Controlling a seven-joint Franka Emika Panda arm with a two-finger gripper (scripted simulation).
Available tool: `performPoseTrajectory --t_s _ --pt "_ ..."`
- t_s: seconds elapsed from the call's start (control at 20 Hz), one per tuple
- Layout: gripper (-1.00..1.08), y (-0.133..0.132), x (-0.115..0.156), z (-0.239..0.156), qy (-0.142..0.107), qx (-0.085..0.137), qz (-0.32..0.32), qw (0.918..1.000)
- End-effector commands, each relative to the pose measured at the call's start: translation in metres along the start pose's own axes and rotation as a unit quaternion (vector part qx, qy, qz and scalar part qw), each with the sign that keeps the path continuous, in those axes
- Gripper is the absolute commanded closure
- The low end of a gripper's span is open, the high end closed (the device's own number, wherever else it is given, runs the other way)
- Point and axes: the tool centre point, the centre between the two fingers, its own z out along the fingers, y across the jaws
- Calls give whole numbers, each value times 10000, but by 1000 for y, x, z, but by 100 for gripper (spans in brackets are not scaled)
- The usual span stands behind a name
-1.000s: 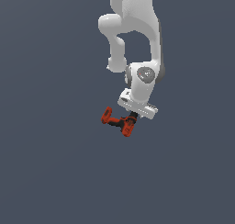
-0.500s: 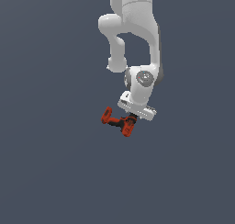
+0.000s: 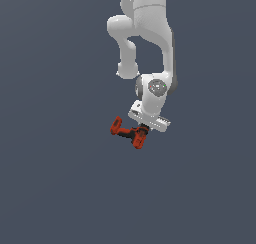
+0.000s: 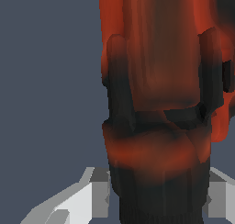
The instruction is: Pick up the object and move it to a goal position.
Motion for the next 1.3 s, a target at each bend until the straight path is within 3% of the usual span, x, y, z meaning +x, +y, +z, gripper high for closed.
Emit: performPoseTrajectory --t_s 0.0,0.65,1.25 --pt "108 1 0 1 -3 -6 3 10000" --pt "108 1 8 -22 1 0 0 10000" --pt "108 6 44 -114 -1 -2 3 10000"
